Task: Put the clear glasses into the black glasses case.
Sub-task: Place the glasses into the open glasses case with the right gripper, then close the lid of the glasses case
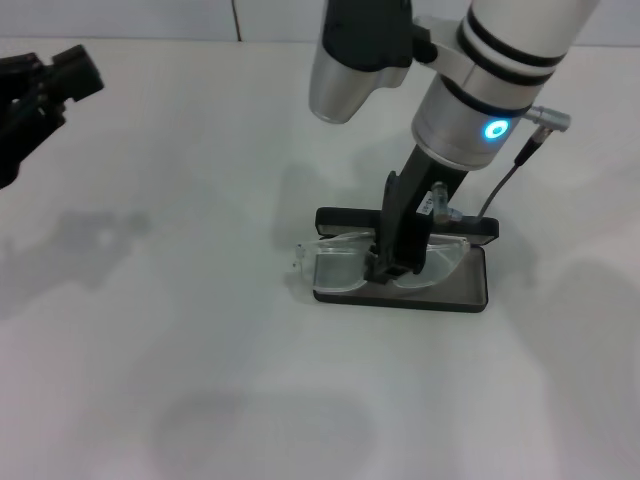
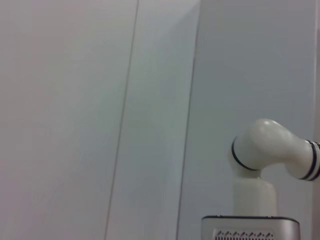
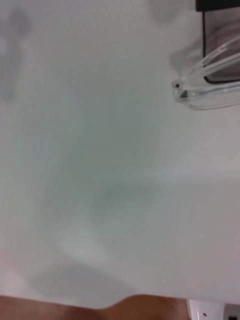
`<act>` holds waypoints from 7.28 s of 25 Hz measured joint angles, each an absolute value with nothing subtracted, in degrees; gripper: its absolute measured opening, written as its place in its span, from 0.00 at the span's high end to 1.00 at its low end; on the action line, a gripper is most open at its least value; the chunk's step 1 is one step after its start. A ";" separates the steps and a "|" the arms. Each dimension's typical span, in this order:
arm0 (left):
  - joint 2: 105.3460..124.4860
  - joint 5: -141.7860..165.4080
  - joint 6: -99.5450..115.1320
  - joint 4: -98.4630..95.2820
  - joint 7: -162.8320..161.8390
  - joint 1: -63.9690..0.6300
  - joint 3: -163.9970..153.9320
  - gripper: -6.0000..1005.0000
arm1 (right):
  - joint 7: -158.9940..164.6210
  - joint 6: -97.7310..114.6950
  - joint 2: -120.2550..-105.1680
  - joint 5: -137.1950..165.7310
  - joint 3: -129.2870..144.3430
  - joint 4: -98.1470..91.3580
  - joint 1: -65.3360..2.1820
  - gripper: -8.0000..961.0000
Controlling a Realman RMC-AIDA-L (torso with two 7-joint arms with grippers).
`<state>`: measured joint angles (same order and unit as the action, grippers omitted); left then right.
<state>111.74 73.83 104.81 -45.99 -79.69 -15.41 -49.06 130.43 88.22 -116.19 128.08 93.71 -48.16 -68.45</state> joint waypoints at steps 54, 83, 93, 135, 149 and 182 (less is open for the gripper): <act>113.03 82.18 112.12 -45.61 -72.33 -15.24 -48.34 0.92 | 137.49 82.27 -116.19 129.46 99.16 -39.34 -70.40 0.86; 113.14 82.18 112.06 -45.62 -72.33 -14.87 -48.42 0.92 | 138.05 82.19 -116.19 129.40 99.23 -39.20 -70.40 0.85; 113.20 82.18 112.06 -45.62 -72.33 -14.85 -48.51 0.92 | 138.63 82.73 -116.19 129.47 99.32 -39.58 -70.40 0.81; 117.37 93.24 101.78 -42.11 -78.78 -31.29 -48.79 0.87 | 115.12 96.09 -115.38 92.38 42.61 -79.93 -19.70 0.76; 119.79 110.37 80.02 -26.39 -86.98 -49.40 -51.89 0.83 | 99.54 101.43 -113.58 88.00 28.72 -50.88 -18.00 0.74; 120.47 109.69 70.39 -20.43 -86.31 -50.43 -57.86 0.84 | 98.25 100.90 -112.85 87.97 28.38 -45.49 -18.92 0.70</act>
